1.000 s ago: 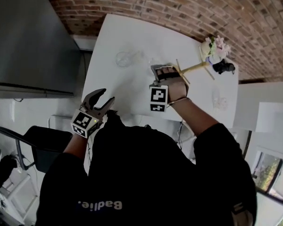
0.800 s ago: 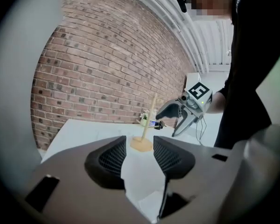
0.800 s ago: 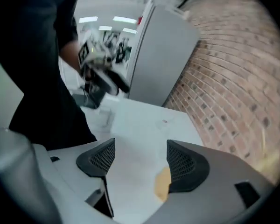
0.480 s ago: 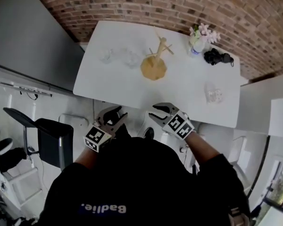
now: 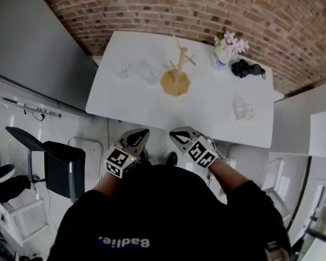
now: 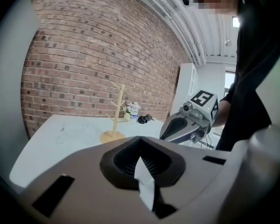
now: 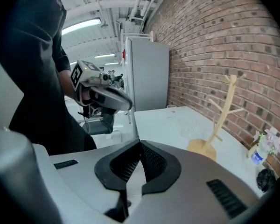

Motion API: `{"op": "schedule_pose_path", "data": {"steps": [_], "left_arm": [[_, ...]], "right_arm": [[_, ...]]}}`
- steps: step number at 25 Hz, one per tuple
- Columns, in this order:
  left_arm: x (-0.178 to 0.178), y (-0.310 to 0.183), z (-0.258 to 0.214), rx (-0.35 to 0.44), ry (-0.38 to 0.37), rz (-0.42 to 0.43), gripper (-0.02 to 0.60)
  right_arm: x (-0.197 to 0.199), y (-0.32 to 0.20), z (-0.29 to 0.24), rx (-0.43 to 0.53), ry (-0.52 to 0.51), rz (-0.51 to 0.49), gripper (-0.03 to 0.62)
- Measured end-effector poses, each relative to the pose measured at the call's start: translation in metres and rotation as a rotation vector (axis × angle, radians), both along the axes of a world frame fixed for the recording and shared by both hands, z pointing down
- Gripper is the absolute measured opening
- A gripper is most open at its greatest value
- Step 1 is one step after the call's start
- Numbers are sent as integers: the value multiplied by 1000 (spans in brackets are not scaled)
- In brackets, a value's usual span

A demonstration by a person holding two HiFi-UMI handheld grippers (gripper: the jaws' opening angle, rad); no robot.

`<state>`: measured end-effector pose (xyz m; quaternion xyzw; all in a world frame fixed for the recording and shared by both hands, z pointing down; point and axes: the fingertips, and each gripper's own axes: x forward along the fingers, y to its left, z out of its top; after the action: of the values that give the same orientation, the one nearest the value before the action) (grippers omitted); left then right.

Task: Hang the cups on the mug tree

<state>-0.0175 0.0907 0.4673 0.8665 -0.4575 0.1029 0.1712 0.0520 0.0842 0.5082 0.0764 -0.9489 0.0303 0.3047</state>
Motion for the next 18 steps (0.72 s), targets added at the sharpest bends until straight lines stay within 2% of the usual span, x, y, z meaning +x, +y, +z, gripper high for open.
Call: {"op": "schedule_pose_path", "data": {"steps": [4,7,10,12,15,18], "left_arm": [[-7,22,-1,22,69,90,3],[-20,42,11,-3,98,184,2],[-31,54,10,10,112,302,2],[-39,50,8,23,118,351,2],[-48,36,4,37,105,394,2],[-44,17,-13,79,80,406,2]], "right_arm": [[-12,48,14,-98,113,-158,29],[-28,93,13,-229,148,-250,29],[-51,124,10,-383,79,-183,29],[-62,133,14,-439,54,-120,29],[-67,134,10,-440,30,-32,29],[-62,102,-17,-366,-63,103,29]]}}
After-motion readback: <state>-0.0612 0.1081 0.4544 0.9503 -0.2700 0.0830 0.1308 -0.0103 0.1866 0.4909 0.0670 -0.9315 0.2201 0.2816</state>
